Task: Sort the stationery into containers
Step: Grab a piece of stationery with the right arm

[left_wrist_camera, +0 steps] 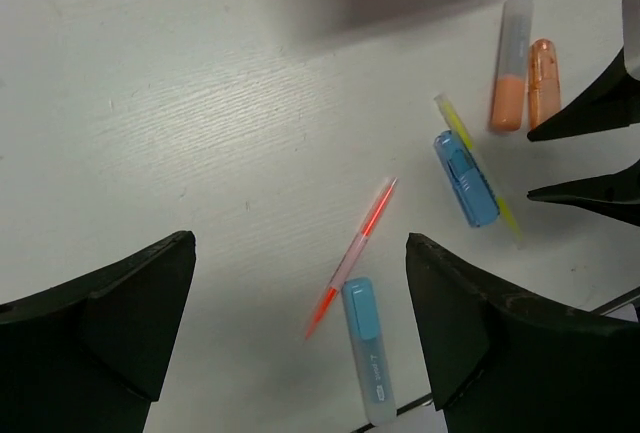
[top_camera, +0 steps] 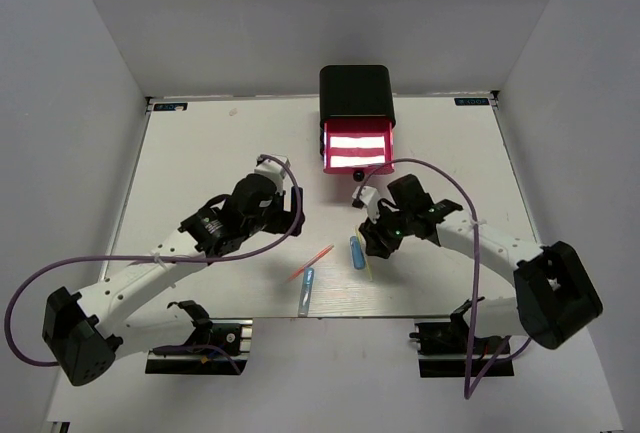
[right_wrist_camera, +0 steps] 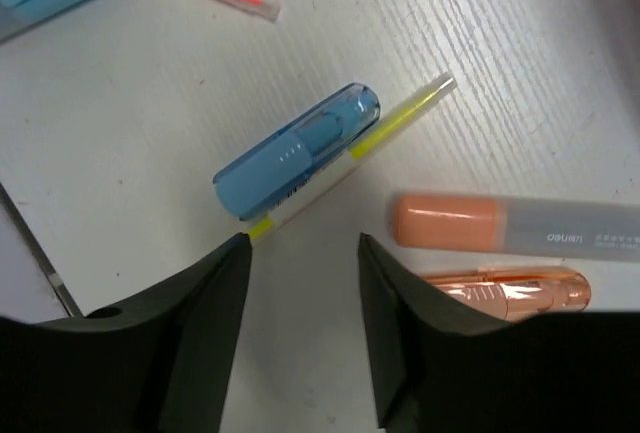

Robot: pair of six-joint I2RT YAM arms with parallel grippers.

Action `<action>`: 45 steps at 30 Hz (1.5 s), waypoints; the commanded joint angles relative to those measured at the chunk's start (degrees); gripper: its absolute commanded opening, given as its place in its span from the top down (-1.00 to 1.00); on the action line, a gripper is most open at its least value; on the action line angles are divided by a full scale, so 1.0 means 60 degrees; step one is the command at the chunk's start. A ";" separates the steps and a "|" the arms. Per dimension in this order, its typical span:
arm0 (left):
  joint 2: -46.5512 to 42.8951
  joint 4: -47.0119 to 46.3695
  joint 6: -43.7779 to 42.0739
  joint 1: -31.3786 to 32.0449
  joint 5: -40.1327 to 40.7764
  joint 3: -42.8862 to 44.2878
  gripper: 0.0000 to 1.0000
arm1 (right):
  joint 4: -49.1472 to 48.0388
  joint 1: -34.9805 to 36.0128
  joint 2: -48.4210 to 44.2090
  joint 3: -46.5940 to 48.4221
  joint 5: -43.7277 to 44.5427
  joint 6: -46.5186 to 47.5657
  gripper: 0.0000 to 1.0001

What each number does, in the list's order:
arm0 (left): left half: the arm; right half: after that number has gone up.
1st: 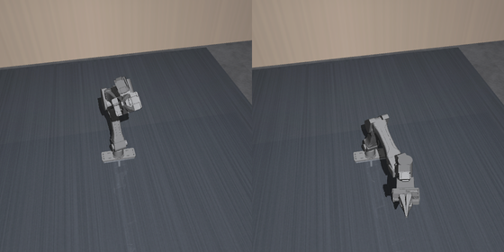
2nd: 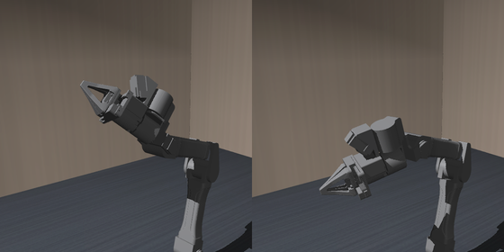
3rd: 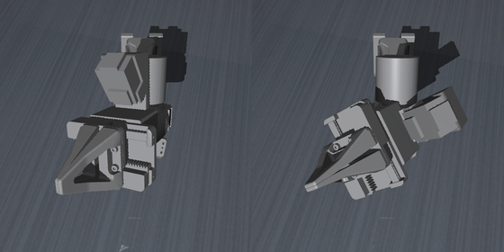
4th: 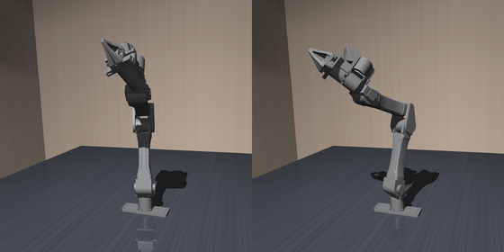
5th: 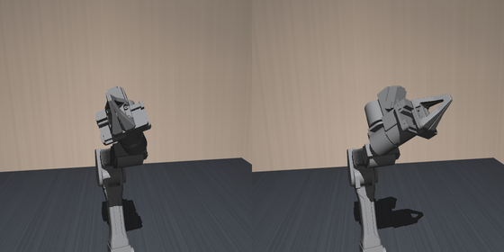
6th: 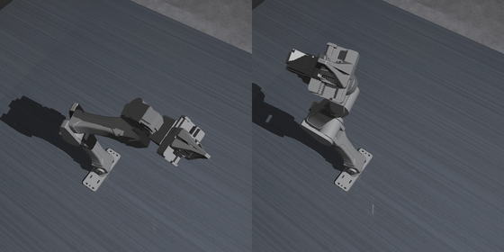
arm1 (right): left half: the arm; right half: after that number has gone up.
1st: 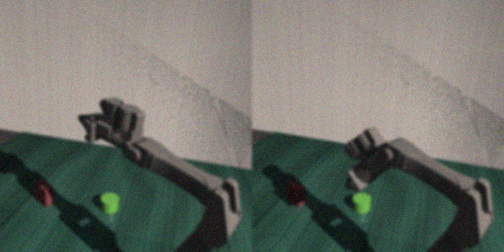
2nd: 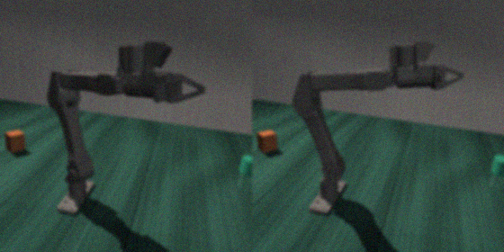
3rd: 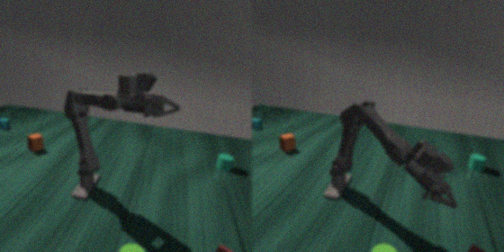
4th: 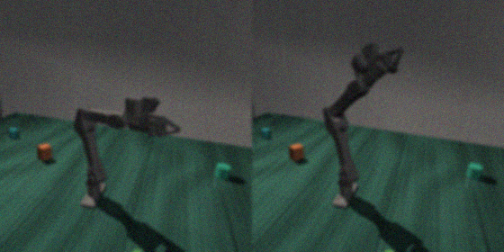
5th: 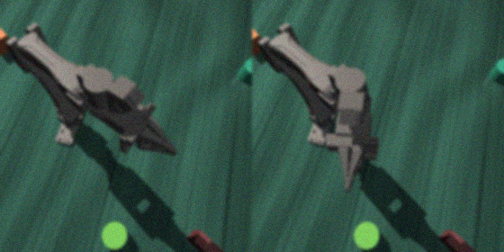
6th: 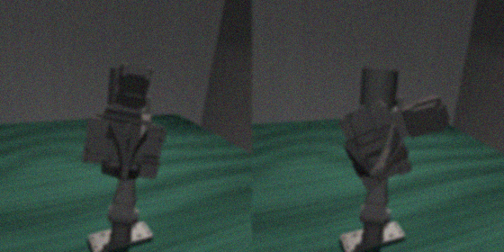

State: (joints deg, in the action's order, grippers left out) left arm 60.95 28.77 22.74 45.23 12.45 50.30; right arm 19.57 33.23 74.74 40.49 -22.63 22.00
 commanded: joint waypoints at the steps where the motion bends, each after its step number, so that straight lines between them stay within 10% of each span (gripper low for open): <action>1: -0.0080 0.0550 0.0765 0.0034 0.0284 -0.0092 -0.91 | 0.0005 0.0393 0.0302 0.0547 0.0870 -0.0502 -0.12; 27: 0.0096 0.0463 0.1117 0.0122 0.0020 -0.0562 -1.00 | -0.0406 0.1463 0.2265 0.1147 0.2688 -0.1352 -0.24; 45: 0.0930 -0.0049 0.0472 0.0209 -0.1077 -0.0782 -0.88 | 0.0091 0.1492 0.2120 0.1993 0.1841 -0.0708 1.00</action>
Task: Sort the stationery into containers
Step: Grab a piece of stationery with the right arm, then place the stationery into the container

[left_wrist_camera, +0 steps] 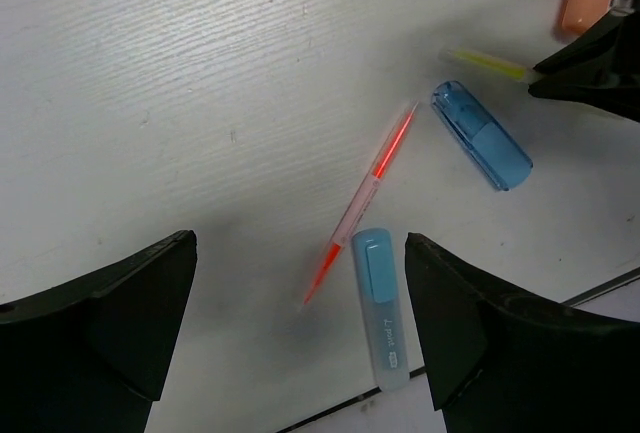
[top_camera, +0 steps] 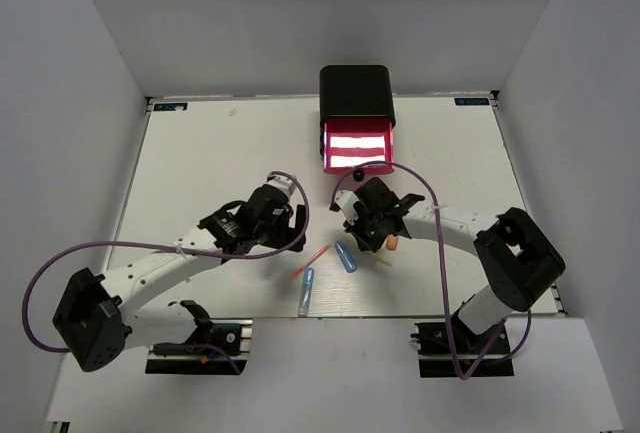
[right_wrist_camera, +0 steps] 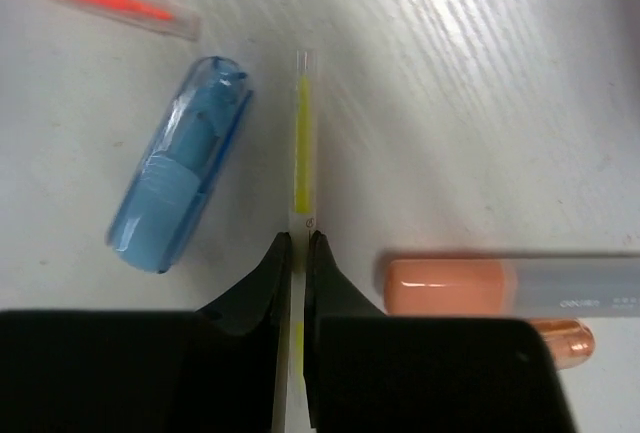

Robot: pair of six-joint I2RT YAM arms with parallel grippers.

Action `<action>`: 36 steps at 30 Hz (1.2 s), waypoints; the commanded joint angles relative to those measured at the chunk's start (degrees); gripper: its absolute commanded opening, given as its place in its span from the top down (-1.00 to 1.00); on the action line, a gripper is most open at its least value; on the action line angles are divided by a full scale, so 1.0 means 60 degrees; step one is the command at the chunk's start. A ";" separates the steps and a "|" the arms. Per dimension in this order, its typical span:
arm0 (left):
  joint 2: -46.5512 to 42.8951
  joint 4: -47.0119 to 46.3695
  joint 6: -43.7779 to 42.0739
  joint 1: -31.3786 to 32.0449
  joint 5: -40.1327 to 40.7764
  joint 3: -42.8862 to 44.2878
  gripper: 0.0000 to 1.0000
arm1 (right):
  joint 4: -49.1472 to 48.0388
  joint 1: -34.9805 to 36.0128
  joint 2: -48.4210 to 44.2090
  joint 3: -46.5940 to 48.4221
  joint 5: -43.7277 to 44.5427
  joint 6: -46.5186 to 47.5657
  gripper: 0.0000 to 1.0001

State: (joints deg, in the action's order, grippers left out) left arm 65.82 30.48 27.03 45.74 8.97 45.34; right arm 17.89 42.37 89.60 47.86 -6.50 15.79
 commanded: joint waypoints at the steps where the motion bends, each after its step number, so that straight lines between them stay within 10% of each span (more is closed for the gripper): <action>1: 0.0220 -0.0421 -0.0242 0.0126 -0.0499 0.0045 -0.88 | 0.0634 -0.0059 -0.0431 0.0914 -0.1183 0.0342 1.00; 14: 0.1686 -0.0685 -0.0505 0.0917 -0.0236 0.0324 -0.71 | 0.1165 -0.1332 -0.1092 0.5234 -0.2710 0.1220 1.00; 29: 0.2256 -0.1271 -0.0417 0.1181 -0.0060 0.0031 -0.53 | 0.0709 -0.2974 0.1572 0.6920 -0.2695 0.4384 0.99; 36: 0.2695 -0.1271 -0.0417 0.1357 0.0131 0.0220 -0.53 | 0.0783 -0.3151 0.2014 0.7185 -0.2593 0.4663 0.17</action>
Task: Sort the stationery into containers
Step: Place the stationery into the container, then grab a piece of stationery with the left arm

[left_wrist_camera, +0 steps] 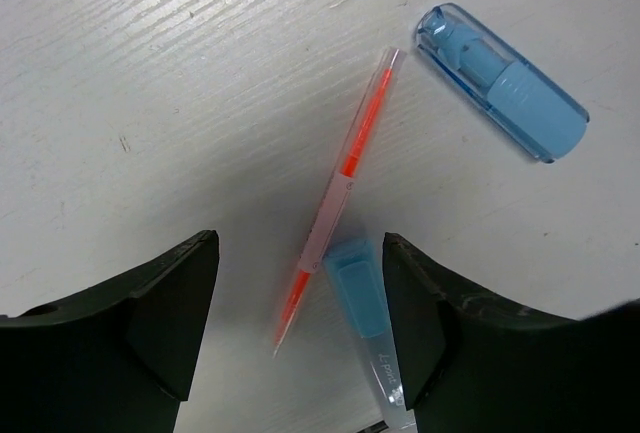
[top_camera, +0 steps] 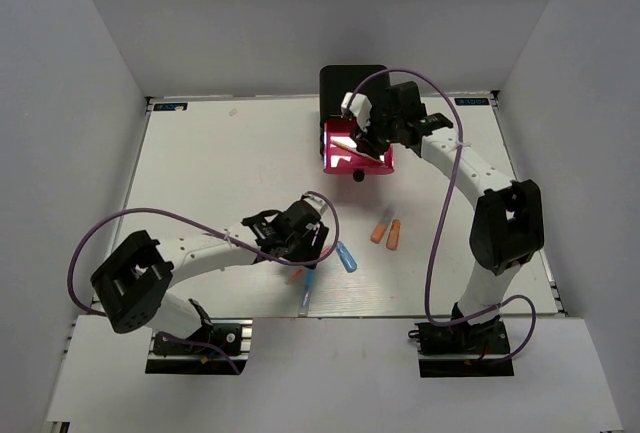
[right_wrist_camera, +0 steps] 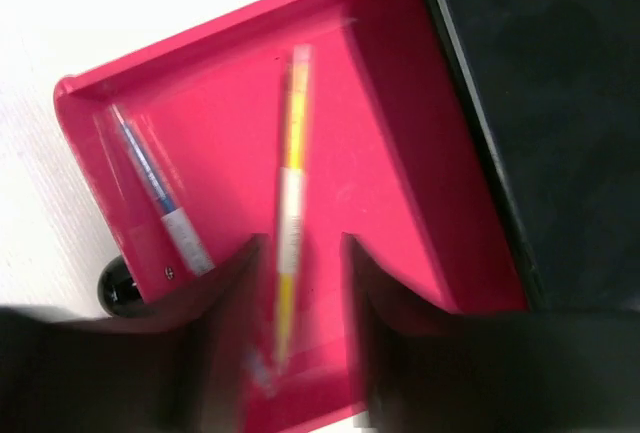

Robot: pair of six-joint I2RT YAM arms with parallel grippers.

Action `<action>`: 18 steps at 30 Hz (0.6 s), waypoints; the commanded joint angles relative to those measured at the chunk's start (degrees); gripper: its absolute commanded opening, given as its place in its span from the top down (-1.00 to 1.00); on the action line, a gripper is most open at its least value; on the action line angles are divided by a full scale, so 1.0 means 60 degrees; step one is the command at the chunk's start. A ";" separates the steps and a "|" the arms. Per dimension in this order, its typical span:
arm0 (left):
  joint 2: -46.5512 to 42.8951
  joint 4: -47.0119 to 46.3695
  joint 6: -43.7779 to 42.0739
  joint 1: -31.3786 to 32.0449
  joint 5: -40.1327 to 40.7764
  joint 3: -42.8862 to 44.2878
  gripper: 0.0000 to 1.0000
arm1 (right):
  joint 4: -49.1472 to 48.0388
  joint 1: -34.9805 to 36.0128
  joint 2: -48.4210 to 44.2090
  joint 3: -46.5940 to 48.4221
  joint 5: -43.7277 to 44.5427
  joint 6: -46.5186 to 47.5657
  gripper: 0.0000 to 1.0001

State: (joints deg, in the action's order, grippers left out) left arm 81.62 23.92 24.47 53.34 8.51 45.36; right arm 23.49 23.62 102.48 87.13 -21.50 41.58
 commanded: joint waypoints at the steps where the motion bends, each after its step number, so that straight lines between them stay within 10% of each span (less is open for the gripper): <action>1: 0.0063 -0.0178 0.0009 0.0089 0.0207 0.0218 -0.50 | -0.0193 -0.0083 -0.0146 0.0654 -0.0036 0.0263 -0.07; 13: 0.1395 -0.0574 -0.0254 0.0352 0.0280 0.0715 -0.30 | -0.1539 -0.0611 -0.2633 -0.1172 -0.0416 -0.1832 -0.55; 18: 0.1982 -0.0574 -0.0357 0.0353 0.0280 0.1008 0.14 | -0.1819 -0.0699 -0.3746 -0.2246 -0.0372 -0.2360 -0.81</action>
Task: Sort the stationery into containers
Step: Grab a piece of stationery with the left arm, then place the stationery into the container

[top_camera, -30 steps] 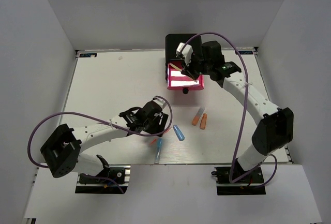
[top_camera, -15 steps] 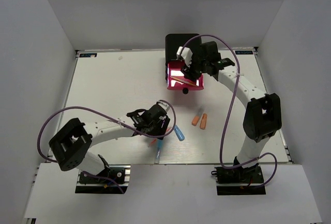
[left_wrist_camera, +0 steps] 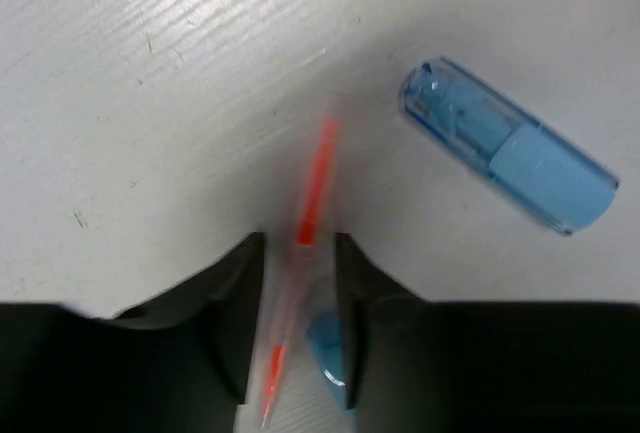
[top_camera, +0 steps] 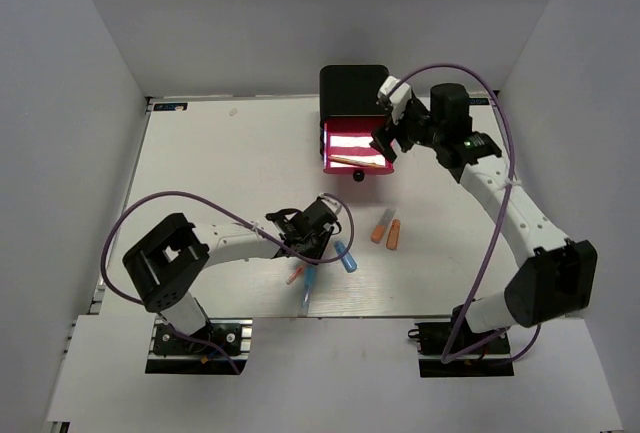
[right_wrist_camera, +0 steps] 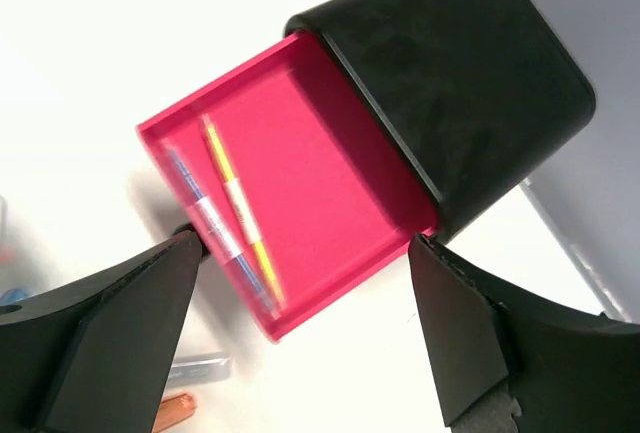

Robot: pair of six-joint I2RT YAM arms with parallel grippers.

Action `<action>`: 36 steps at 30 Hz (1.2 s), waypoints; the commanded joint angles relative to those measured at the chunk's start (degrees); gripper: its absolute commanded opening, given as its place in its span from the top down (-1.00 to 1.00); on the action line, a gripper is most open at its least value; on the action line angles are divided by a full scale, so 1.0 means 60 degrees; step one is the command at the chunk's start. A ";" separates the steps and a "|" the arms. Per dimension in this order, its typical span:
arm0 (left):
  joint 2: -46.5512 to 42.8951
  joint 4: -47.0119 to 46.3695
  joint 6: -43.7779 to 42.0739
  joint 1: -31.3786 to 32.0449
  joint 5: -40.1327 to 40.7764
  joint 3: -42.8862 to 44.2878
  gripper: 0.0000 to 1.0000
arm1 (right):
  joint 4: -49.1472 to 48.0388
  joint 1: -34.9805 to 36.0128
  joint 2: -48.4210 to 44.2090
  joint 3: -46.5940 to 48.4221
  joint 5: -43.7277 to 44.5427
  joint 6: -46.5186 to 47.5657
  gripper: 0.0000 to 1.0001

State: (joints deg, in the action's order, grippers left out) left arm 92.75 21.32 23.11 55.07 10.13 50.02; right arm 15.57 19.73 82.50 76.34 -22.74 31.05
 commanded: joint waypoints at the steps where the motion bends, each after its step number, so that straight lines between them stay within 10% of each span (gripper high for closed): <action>1: 0.0229 -0.0140 -0.0132 0.0065 0.0141 0.0233 0.23 | -0.0428 -0.0079 -0.0521 -0.0723 -0.0237 -0.0619 -0.81; 11: 0.0012 -0.0170 -0.1024 -0.0037 0.0390 0.0495 1.00 | -0.0222 -0.0460 -0.1928 -0.2364 -0.1336 -0.1073 -0.60; 18: -0.1277 -0.0506 -0.3085 -0.0140 0.1065 0.1199 1.00 | -0.0208 -0.0738 -0.2528 -0.3303 -0.1731 -0.1014 0.90; 31: -0.2582 -0.3165 -0.7246 -0.0403 -0.0004 0.2445 0.87 | -0.0135 -0.1149 -0.3860 -0.4767 -0.2316 -0.0795 0.90; 36: -0.1003 -0.3554 -0.7879 -0.0871 -0.0398 0.3948 0.88 | -0.0471 -0.1281 -0.4725 -0.5353 -0.2552 -0.0692 0.90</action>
State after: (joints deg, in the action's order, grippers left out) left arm 81.89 4.62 -18.70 51.64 10.50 67.68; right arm 15.03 12.60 56.66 45.52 -35.46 26.13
